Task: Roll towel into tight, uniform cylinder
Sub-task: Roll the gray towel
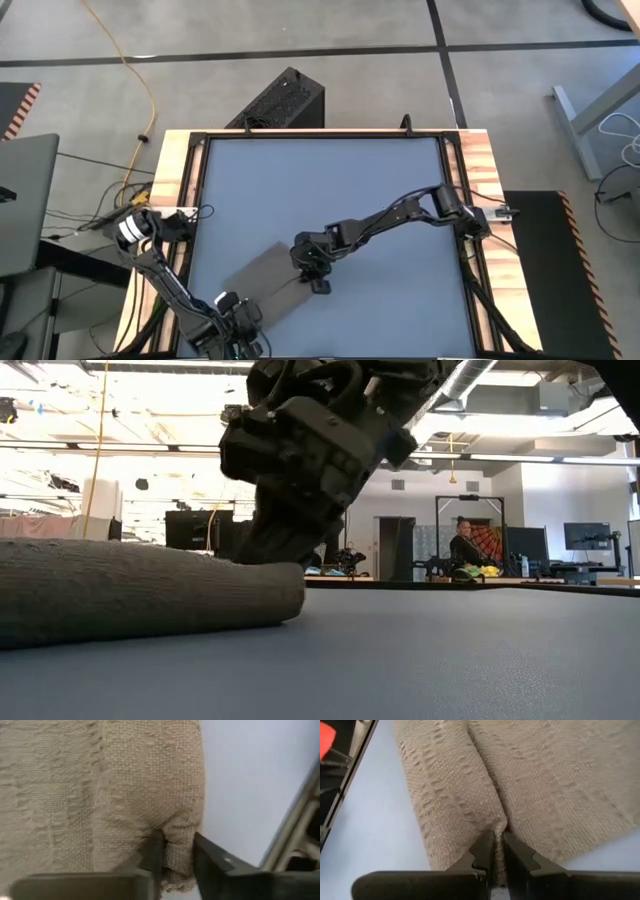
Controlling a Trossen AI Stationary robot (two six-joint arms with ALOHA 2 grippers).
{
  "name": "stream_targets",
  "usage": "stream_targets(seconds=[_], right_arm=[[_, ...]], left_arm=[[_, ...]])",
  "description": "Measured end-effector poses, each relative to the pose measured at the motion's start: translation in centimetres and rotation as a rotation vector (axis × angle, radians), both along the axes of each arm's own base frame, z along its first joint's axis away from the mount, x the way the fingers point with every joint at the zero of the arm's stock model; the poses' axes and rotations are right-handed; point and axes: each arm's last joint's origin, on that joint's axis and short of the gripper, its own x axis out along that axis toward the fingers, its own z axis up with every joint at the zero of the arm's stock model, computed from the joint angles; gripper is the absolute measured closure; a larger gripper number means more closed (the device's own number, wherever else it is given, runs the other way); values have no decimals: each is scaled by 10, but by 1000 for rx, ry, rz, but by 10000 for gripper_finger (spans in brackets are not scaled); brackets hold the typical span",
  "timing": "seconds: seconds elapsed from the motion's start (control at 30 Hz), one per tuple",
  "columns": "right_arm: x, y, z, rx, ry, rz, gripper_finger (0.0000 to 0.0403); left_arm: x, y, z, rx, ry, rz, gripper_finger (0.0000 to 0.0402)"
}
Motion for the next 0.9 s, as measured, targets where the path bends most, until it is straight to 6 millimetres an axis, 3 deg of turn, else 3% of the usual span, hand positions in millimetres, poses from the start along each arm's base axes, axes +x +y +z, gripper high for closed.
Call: stream_targets(seconds=[0.13, 0.37, 0.57, 0.73, 0.9], right_arm=[[-6, -1, 13, -29, 4, 42, 341], [-24, 8, 15, -99, -7, 166, 341], [-41, 20, 34, -88, -225, 215, 341], [-56, 50, 34, -106, -412, 349, 341], [-69, 88, 31, -270, -508, 494, 329]], left_arm=[[-6, -12, 1, -32, -89, 2, 387], [-27, -31, 3, -101, -172, 8, 390], [-37, -35, 1, -124, -184, 29, 392], [-37, -35, 1, -124, -189, 29, 393], [-38, -36, 1, -133, -200, 40, 393]])
